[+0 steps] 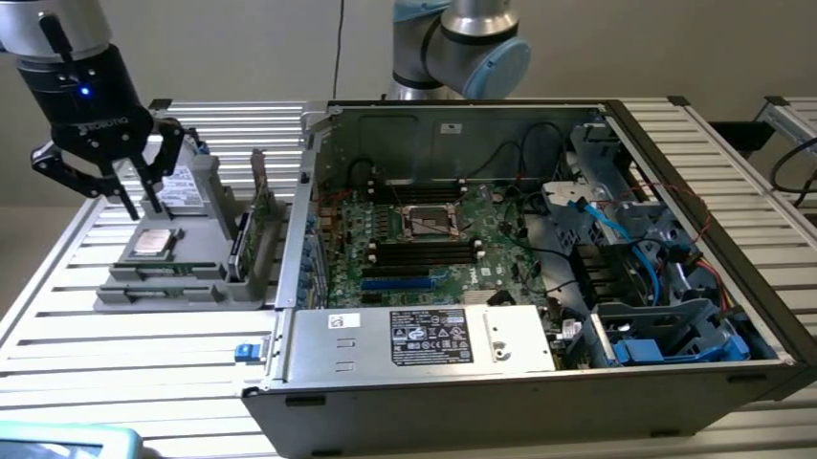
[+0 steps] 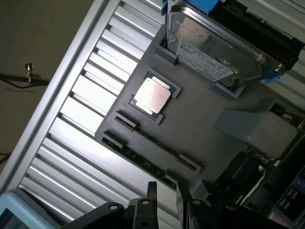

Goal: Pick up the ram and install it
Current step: 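Pick up the ram and move it above insertion slot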

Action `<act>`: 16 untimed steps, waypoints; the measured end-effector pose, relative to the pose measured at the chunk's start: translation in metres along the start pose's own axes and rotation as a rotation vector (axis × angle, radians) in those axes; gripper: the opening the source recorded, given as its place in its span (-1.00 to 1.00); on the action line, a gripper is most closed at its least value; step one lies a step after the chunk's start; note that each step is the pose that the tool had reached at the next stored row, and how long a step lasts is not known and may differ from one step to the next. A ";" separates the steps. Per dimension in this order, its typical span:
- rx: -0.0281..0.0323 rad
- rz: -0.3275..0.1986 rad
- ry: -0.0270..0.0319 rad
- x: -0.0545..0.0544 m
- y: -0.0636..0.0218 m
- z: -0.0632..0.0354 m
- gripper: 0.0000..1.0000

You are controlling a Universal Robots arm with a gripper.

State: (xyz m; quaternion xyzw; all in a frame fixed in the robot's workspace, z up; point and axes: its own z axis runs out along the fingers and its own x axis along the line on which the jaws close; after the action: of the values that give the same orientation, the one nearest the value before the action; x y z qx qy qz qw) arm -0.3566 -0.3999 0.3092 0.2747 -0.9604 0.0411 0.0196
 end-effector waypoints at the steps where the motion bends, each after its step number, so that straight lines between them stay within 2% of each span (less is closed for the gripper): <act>1: 0.0012 -0.020 -0.0013 0.000 0.0000 0.0003 -0.39; 16: 0.0175 -0.290 -0.0199 0.000 0.0003 0.0046 -0.39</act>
State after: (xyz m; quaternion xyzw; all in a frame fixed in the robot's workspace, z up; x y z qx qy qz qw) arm -0.3566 -0.3999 0.3046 0.4113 -0.9103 0.0434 0.0134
